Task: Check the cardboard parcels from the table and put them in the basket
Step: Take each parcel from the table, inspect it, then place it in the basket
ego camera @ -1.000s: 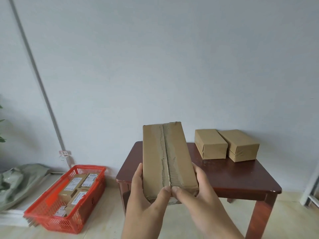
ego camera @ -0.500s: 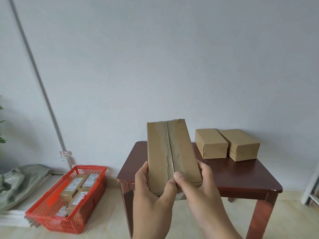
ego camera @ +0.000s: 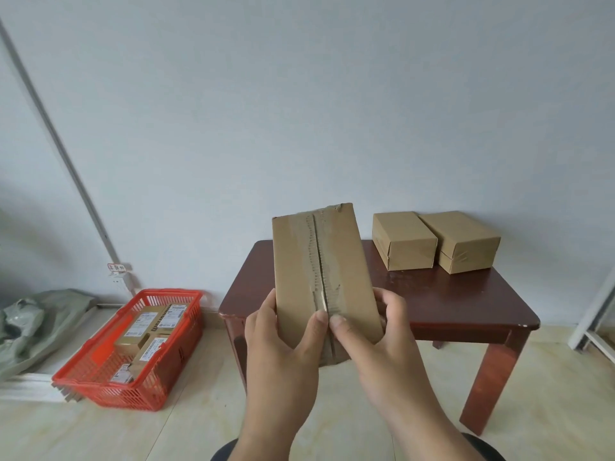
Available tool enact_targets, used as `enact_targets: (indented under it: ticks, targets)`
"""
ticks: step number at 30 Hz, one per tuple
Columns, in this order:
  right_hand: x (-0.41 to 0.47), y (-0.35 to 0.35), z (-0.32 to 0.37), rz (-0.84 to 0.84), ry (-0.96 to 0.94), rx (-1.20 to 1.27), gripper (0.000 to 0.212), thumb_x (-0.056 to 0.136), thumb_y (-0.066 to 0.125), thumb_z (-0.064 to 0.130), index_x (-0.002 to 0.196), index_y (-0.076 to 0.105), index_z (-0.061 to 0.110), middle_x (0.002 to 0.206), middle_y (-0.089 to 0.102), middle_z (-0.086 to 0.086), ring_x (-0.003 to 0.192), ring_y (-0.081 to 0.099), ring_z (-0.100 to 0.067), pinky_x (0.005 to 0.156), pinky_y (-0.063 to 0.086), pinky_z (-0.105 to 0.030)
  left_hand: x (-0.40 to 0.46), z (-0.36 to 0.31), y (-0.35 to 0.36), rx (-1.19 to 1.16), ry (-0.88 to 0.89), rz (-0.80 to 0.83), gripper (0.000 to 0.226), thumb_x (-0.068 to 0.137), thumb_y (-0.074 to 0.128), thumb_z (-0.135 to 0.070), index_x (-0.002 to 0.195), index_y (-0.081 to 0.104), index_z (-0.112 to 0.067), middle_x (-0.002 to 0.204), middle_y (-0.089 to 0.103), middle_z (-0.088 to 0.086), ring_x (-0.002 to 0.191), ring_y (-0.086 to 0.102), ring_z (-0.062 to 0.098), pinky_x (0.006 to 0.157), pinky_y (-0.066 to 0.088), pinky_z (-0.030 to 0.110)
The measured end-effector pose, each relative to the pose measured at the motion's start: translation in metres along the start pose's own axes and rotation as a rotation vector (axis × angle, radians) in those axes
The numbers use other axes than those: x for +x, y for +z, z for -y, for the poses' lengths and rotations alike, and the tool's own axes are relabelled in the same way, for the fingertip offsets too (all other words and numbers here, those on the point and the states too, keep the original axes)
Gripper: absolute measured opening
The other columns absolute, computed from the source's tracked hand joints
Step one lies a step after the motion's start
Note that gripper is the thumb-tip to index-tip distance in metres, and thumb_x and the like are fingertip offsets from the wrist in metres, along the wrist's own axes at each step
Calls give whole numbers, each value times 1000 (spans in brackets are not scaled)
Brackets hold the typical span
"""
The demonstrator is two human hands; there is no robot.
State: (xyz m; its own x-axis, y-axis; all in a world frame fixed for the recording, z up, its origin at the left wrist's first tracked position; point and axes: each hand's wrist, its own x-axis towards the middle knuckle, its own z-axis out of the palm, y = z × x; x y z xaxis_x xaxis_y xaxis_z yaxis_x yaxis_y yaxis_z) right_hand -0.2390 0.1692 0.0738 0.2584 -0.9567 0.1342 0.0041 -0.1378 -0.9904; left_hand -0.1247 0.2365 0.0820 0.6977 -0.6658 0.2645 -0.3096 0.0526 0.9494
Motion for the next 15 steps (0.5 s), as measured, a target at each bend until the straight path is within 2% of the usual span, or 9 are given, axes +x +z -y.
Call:
enact_targets:
  ticks: [2,4,7,8,9,11,13,15]
  targets:
    - [2,2,-1,-23,-1,0,52,80,83,51,123,55,45,116,72,14,99,71,2,88,58,-32,-5,2,1,23,10,17,59,88,80,-38,141,53,-43,126,49,-21,116,52,-12,84,43,0]
    - [3,4,-3,-25,-3,-12,62,75,79,63,131,57,47,126,67,16,107,70,1,94,59,-36,-8,6,2,39,13,27,63,87,79,-38,144,51,-42,128,48,-19,113,50,-15,82,42,-1]
    - [1,5,-6,-4,-8,-29,70,77,77,65,141,55,48,134,58,19,114,67,2,100,58,-38,-5,9,-2,41,-17,20,51,83,79,-43,125,51,-54,125,55,-20,112,59,-5,89,53,19]
    - [-1,6,-8,-1,-11,-31,72,76,77,68,142,54,49,135,58,19,115,66,1,100,58,-39,-3,9,-4,42,-32,20,45,83,80,-44,117,50,-54,122,60,-19,108,64,-2,86,57,24]
    - [-3,6,-10,0,-11,-37,73,75,77,69,141,54,50,135,57,20,116,66,1,100,58,-39,0,9,-6,42,-39,20,41,85,80,-44,112,50,-51,117,65,-18,101,67,-3,79,58,23]
    - [-6,7,-11,2,-12,-47,67,80,80,61,141,53,50,135,54,22,117,65,2,100,58,-39,4,7,-8,20,-36,14,38,86,81,-44,110,51,-42,106,70,-17,88,69,-7,67,55,16]
    - [-8,6,-12,5,-15,-61,66,83,82,54,141,52,49,134,52,25,117,64,1,99,58,-37,4,5,-9,6,-49,2,40,85,78,-55,112,53,-40,99,71,-17,80,71,-1,64,60,30]
    - [-9,5,-10,4,-19,-73,68,78,82,56,139,52,50,132,52,26,116,63,3,98,58,-35,3,5,-8,11,-56,1,40,84,73,-63,116,54,-47,99,72,-19,84,73,6,66,63,45]
